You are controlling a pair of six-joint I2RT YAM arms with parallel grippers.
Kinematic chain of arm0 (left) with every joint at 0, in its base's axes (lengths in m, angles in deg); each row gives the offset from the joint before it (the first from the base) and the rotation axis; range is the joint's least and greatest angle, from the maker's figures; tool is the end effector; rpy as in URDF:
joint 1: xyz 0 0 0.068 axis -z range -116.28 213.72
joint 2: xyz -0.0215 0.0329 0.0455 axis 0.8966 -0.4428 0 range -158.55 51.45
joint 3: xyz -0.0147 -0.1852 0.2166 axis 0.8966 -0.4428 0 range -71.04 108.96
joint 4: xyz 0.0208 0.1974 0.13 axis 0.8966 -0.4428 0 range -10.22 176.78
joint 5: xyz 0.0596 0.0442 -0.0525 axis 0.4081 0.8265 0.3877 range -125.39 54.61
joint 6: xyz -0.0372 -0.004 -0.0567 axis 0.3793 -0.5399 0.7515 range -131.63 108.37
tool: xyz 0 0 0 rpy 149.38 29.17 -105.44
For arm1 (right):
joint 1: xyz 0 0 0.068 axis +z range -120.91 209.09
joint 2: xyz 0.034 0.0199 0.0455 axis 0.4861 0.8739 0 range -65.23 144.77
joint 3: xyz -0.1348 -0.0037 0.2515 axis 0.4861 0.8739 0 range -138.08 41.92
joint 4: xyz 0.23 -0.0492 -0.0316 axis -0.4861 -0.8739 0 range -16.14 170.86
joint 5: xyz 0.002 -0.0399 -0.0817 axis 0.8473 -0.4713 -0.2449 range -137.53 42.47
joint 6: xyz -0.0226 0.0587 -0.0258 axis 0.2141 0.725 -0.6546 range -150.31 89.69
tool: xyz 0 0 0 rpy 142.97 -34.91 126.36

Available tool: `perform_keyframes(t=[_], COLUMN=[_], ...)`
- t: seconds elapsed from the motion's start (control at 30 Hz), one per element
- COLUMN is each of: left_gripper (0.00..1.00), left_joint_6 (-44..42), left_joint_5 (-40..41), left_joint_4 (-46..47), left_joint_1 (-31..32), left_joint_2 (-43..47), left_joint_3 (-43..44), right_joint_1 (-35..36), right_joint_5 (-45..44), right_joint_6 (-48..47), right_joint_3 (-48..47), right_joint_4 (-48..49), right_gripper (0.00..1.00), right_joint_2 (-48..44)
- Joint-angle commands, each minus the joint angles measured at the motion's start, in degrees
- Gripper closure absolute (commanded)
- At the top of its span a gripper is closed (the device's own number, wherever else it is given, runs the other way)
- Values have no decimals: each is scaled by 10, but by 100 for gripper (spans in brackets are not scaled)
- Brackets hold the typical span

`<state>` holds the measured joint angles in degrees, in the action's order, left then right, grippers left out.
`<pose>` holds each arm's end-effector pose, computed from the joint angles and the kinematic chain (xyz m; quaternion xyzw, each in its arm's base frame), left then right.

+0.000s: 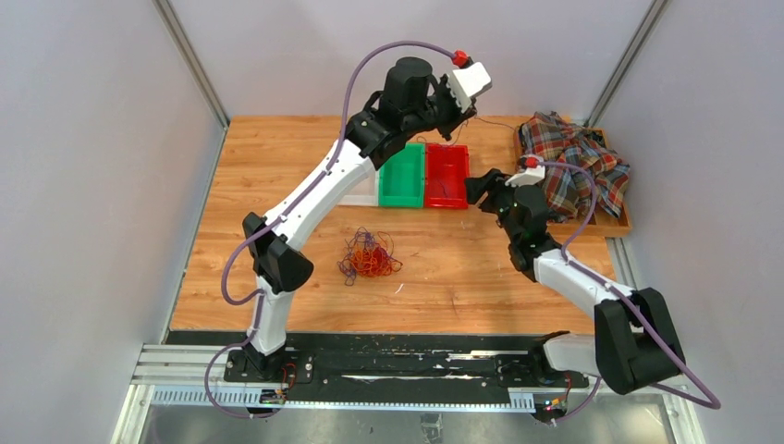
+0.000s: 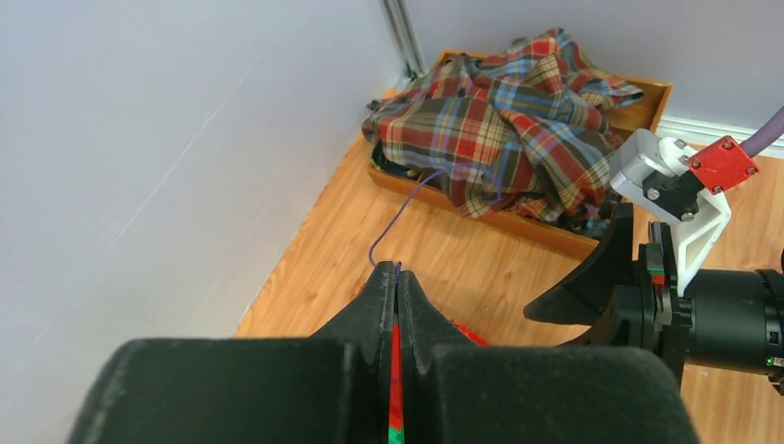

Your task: Untangle the cables

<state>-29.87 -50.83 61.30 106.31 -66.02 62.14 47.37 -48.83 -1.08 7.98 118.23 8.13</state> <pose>0.3339 -0.3269 0.4549 0.4583 0.6096 -0.2351 0.6025 0.2630 0.0857 0.2815 0.0765 0.7156 0.2722 0.6388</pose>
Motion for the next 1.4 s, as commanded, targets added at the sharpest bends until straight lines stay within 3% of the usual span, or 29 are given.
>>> perform_keyframes(t=[0.0, 0.27, 0.57, 1.03, 1.37], left_gripper=[100, 100, 100, 100, 100], left_joint_6=[-2, 52, 98, 183, 67], left_joint_5=[-7, -21, -2, -31, 153], left_joint_4=[21, 29, 39, 34, 41], left_joint_1=[8, 20, 19, 18, 5], left_joint_2=[35, 40, 29, -52, -74], left_joint_3=[12, 6, -84, -23, -50], right_joint_1=[-7, -13, -17, -29, -29], right_joint_5=[-37, -49, -59, -85, -75], right_joint_6=[21, 32, 30, 40, 62], right_joint_3=[26, 45, 74, 127, 152], right_joint_4=[28, 33, 39, 42, 48], right_gripper=[38, 38, 40, 43, 46], right_joint_2=[-38, -64, -92, -142, -138])
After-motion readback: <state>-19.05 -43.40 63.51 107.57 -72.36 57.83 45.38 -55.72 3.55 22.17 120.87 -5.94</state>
